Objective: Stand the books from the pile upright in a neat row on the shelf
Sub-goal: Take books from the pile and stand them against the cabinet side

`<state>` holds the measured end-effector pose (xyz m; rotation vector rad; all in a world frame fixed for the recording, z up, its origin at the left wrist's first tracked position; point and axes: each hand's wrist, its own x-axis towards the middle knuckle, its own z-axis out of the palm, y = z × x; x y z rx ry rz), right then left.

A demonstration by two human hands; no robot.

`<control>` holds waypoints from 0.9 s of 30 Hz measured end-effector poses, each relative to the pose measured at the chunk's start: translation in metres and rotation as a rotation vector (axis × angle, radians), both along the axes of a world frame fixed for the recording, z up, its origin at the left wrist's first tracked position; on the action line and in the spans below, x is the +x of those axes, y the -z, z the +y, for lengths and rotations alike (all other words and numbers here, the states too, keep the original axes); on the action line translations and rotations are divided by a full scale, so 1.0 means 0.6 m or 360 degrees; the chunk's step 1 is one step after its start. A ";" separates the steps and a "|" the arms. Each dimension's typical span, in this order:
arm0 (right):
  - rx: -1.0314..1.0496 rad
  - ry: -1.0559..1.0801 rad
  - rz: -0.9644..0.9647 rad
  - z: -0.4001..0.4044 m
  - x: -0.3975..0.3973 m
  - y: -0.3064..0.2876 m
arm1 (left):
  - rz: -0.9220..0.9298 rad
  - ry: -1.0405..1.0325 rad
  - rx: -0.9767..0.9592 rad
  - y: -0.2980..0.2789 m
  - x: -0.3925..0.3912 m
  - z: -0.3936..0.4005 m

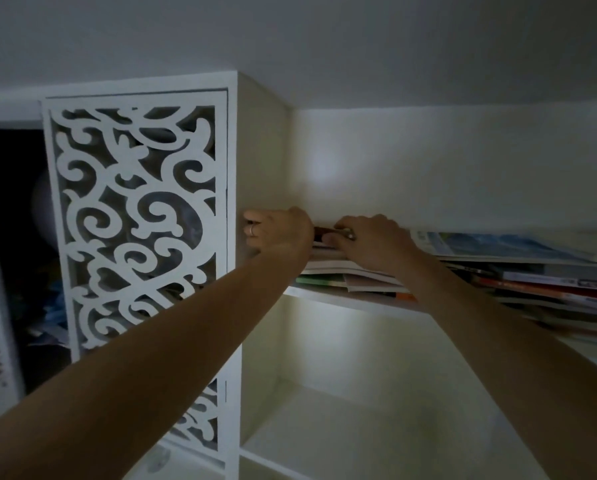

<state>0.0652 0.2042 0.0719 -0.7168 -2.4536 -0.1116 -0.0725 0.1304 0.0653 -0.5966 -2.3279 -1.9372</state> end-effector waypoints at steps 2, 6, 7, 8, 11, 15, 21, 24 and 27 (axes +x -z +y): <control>-0.0040 0.0024 0.0148 -0.005 -0.002 0.001 | -0.0119 0.0071 0.0466 -0.009 0.020 -0.006; -0.0101 0.0070 0.0420 -0.018 0.000 0.009 | -0.0219 0.0172 0.0541 -0.042 0.043 0.005; -0.0072 0.0077 0.0456 -0.021 0.001 0.013 | -0.0186 0.0143 0.0346 -0.043 0.041 0.013; -0.0029 0.0079 0.0493 -0.023 0.002 0.016 | -0.0136 0.0119 0.0151 -0.041 0.041 0.015; 0.0033 0.0105 0.0678 -0.032 0.001 0.025 | 0.0211 0.0088 -0.0034 -0.040 0.058 0.014; 0.0076 0.0079 0.0871 -0.065 -0.026 0.035 | 0.0149 0.0290 0.0125 -0.058 0.059 0.012; -0.0177 -0.0330 0.0601 -0.092 -0.031 0.037 | -0.0145 0.0655 0.0577 -0.048 -0.011 0.001; -0.0105 -0.0011 0.0395 -0.087 -0.020 0.053 | 0.0383 0.0603 0.0777 -0.059 -0.013 -0.020; 0.0059 0.0283 -0.0032 -0.080 -0.019 0.067 | 0.1055 0.0623 0.0751 -0.079 -0.020 -0.035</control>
